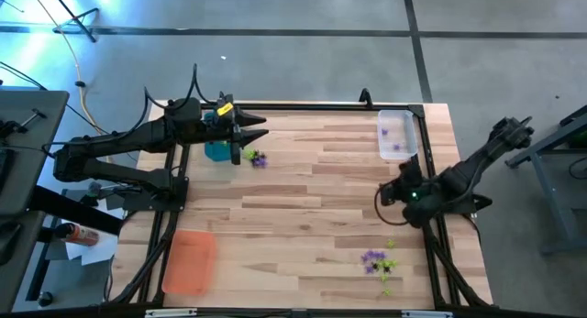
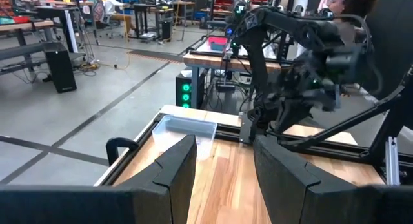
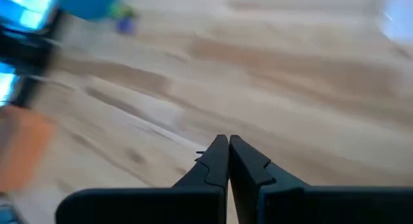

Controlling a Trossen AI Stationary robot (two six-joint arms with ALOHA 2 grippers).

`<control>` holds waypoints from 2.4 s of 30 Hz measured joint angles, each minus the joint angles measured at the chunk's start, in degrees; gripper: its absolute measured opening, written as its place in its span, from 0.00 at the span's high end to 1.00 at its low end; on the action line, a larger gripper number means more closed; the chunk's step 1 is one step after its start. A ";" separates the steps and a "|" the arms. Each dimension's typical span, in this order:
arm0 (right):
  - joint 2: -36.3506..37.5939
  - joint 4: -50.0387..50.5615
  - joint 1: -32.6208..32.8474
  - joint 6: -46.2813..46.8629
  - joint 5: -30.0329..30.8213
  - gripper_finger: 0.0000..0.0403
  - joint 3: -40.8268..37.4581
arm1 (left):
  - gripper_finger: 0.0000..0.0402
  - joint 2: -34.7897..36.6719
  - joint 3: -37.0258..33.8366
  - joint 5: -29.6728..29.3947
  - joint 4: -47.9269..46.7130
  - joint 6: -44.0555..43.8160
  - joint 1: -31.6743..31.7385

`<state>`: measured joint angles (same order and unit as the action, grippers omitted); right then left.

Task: Sort Halloween decoration
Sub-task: Put the black spider toy into the orange bin

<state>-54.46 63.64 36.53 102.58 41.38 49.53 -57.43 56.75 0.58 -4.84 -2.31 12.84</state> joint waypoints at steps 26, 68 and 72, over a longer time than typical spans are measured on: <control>-15.82 -87.87 -35.88 -77.54 -18.12 1.00 0.59 | 0.65 -18.07 0.00 -4.48 19.28 2.27 -8.52; -21.48 -76.64 -38.37 -83.11 -19.94 0.82 12.27 | 0.99 -16.24 0.00 -10.41 15.80 11.83 -7.61; -17.53 -67.95 -39.33 -83.50 -15.40 0.61 12.27 | 1.00 -11.76 0.00 -11.19 5.65 11.48 -7.02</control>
<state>-71.99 -4.31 -2.80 19.08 25.98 61.80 -69.19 56.75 -10.61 0.81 9.17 5.82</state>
